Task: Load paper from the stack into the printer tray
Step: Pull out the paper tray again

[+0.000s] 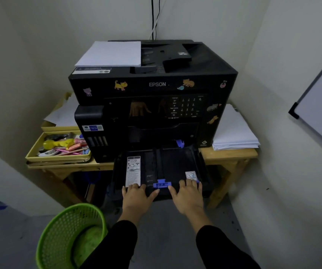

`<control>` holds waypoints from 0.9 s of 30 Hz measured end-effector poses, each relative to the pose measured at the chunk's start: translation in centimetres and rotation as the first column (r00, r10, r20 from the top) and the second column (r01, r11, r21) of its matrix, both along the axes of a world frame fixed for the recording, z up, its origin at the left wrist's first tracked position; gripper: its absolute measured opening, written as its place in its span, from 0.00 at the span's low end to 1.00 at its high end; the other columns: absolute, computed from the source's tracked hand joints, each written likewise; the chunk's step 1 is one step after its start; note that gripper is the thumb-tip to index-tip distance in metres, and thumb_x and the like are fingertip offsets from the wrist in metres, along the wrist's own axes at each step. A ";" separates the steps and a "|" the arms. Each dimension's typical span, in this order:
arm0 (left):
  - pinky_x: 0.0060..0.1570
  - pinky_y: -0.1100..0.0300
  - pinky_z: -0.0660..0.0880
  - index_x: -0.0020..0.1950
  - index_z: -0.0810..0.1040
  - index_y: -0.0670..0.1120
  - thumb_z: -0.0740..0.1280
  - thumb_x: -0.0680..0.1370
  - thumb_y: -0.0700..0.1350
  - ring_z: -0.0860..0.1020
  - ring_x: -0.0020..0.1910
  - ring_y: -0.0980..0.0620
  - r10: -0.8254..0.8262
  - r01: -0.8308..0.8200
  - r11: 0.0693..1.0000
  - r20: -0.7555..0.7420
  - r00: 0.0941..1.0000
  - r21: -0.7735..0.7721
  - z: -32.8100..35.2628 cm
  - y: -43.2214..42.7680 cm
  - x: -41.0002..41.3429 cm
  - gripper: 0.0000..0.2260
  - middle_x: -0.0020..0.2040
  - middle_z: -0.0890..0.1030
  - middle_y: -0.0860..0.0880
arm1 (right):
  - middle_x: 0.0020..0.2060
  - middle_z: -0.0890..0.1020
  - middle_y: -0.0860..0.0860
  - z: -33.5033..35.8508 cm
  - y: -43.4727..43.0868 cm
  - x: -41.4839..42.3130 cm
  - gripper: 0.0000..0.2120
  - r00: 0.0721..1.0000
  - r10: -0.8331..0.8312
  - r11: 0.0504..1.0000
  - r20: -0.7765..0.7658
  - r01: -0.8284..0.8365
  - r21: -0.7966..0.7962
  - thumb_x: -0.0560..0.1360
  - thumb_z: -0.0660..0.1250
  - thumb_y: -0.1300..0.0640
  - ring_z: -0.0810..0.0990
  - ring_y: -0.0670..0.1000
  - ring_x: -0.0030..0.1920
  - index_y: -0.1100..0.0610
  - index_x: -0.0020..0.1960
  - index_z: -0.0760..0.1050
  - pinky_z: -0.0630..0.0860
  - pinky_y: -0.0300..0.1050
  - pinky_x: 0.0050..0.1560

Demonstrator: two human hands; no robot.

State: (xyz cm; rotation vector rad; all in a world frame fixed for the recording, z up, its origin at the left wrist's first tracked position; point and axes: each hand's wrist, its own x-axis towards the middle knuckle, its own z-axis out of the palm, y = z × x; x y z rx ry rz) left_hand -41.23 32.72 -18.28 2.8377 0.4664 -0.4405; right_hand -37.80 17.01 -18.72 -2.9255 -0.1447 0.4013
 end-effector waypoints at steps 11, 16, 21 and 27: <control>0.75 0.47 0.52 0.72 0.67 0.48 0.49 0.77 0.68 0.65 0.71 0.48 -0.028 0.023 0.997 0.066 0.997 0.074 -0.9 -0.9 -4.7 0.32 0.68 0.72 0.47 | 0.65 0.74 0.55 -0.6 -1.1 -4.6 0.29 0.997 0.005 1.000 0.074 -0.004 -0.005 0.79 0.47 0.38 0.68 0.54 0.68 0.56 0.68 0.70 0.56 0.55 0.73; 0.75 0.48 0.52 0.74 0.64 0.48 0.47 0.78 0.66 0.63 0.73 0.48 -0.048 0.041 0.995 0.073 0.996 0.095 -0.6 -1.3 -5.5 0.32 0.70 0.70 0.47 | 0.66 0.75 0.55 -0.5 -1.2 -5.1 0.29 0.993 -0.026 1.000 0.112 0.028 -0.014 0.79 0.47 0.38 0.68 0.54 0.69 0.56 0.68 0.70 0.57 0.54 0.72; 0.75 0.47 0.52 0.75 0.61 0.48 0.46 0.79 0.65 0.60 0.75 0.47 -0.052 0.044 0.994 0.074 0.996 0.103 -0.9 -1.4 -5.7 0.31 0.72 0.68 0.46 | 0.69 0.72 0.55 -0.7 -0.9 -5.4 0.29 0.991 -0.080 0.997 0.111 0.078 0.023 0.79 0.49 0.39 0.63 0.54 0.73 0.56 0.70 0.69 0.52 0.54 0.75; 0.70 0.46 0.61 0.76 0.60 0.47 0.45 0.79 0.64 0.61 0.73 0.43 -0.014 0.004 0.991 0.074 0.997 0.134 0.1 -2.4 -4.4 0.31 0.73 0.65 0.45 | 0.64 0.75 0.57 0.9 0.4 -4.2 0.25 0.979 -0.173 0.984 0.106 0.167 0.068 0.77 0.56 0.43 0.67 0.57 0.69 0.58 0.66 0.72 0.58 0.59 0.71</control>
